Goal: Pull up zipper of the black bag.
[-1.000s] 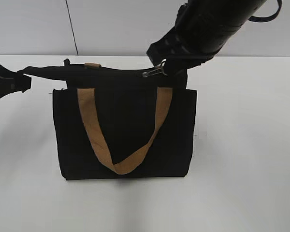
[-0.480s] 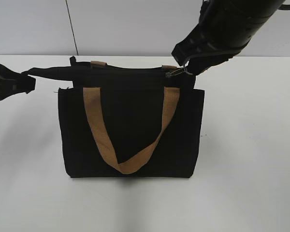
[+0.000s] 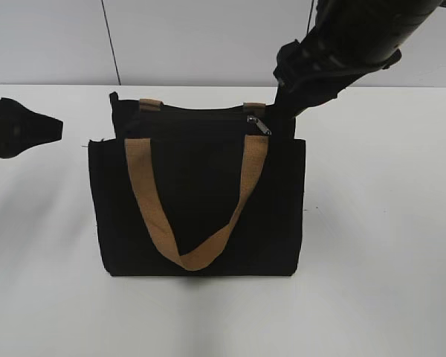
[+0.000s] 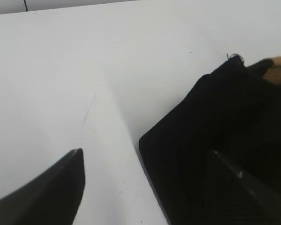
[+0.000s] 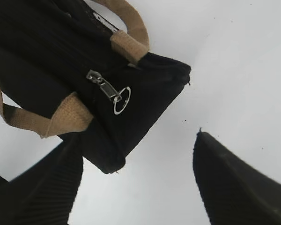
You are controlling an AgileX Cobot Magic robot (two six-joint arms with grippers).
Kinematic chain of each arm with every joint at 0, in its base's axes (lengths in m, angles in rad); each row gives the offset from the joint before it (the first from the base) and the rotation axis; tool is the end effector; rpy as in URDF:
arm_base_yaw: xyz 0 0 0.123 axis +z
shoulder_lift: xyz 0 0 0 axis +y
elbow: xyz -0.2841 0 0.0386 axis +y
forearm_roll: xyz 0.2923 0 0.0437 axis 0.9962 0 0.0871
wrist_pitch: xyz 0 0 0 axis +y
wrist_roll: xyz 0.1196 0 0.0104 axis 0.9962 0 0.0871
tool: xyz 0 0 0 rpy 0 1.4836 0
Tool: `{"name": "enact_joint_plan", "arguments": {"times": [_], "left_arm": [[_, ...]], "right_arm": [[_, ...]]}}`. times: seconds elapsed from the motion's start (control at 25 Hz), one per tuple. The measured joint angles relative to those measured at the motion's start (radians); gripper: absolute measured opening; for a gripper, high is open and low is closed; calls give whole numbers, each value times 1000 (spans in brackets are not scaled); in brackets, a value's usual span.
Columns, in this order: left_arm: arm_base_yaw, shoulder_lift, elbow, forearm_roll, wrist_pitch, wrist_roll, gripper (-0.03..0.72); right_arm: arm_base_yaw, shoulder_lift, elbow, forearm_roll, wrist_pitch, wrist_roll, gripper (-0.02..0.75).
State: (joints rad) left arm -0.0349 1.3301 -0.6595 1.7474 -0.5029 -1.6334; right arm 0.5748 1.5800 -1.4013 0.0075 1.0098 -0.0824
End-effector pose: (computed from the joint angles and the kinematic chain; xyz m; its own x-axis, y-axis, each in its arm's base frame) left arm 0.3060 -0.0676 0.1943 -0.5671 0.1413 -0.8114 0.4823 0.8556 -0.1882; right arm 0.3277 0.2132 0.2907 -0.7034 -0.5490 -0.4515 -0.6030 0.7972 -0.0298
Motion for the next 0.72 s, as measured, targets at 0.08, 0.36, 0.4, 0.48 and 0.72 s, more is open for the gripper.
{"name": "enact_joint_plan", "arguments": {"times": [0.08, 0.36, 0.4, 0.48, 0.72], "left_arm": [[0, 0, 0, 0, -4, -30, 589], [-34, -48, 0, 1, 12, -125, 514], [-53, -64, 0, 1, 38, -125, 498], [-116, -95, 0, 1, 130, -127, 476], [-342, -131, 1, -1, 425, -131, 461]], "right_arm": [[0, -13, 0, 2, 3, -9, 563], [0, -118, 0, 11, 59, -64, 568], [0, -136, 0, 11, 68, -67, 568], [0, -165, 0, 12, 87, -69, 568], [0, -242, 28, 13, 109, -70, 568]]}}
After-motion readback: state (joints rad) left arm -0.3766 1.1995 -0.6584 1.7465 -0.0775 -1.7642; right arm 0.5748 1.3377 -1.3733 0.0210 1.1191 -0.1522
